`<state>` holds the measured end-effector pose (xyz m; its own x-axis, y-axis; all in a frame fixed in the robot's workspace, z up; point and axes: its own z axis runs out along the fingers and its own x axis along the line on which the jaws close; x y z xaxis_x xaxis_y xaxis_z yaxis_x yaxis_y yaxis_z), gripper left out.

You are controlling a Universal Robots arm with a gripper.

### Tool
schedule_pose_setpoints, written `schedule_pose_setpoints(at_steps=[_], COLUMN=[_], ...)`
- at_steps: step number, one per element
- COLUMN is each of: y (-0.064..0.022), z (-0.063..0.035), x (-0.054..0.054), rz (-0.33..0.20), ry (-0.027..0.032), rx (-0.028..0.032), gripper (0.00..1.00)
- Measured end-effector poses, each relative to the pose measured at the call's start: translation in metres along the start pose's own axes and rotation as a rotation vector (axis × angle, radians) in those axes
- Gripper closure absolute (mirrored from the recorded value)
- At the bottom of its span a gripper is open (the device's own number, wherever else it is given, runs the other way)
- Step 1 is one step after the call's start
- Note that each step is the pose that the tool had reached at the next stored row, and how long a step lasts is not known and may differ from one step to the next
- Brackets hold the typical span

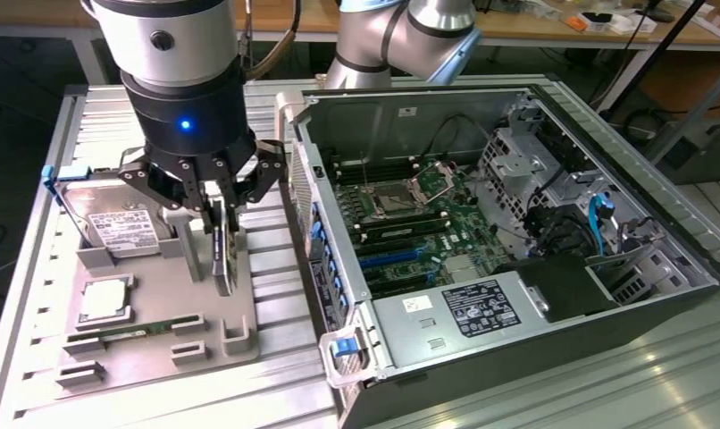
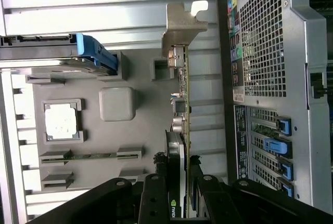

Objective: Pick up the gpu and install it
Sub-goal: 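Pick up the gpu and move the gpu toward the slot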

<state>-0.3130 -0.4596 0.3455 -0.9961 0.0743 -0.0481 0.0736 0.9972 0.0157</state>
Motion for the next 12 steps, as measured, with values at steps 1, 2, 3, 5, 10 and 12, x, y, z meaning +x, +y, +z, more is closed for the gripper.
schedule_pose_setpoints(at_steps=[1,2,3,5,10,12], y=[0.0000,0.0001,0.0001,0.0002,0.0004,0.0005], z=[-0.0017,-0.0042,-0.0054,-0.0100,-0.0244,-0.0314], x=[0.000,0.000,0.000,0.000,-0.001,-0.001], rz=[0.000,0.000,0.000,0.000,0.000,0.000], ry=[0.0001,0.0003,0.0004,0.0008,0.0019,0.0028], rx=[0.0000,0.0001,0.0001,0.0001,0.0002,0.0004], gripper=[0.73,0.73,0.73,0.73,0.73,0.73])
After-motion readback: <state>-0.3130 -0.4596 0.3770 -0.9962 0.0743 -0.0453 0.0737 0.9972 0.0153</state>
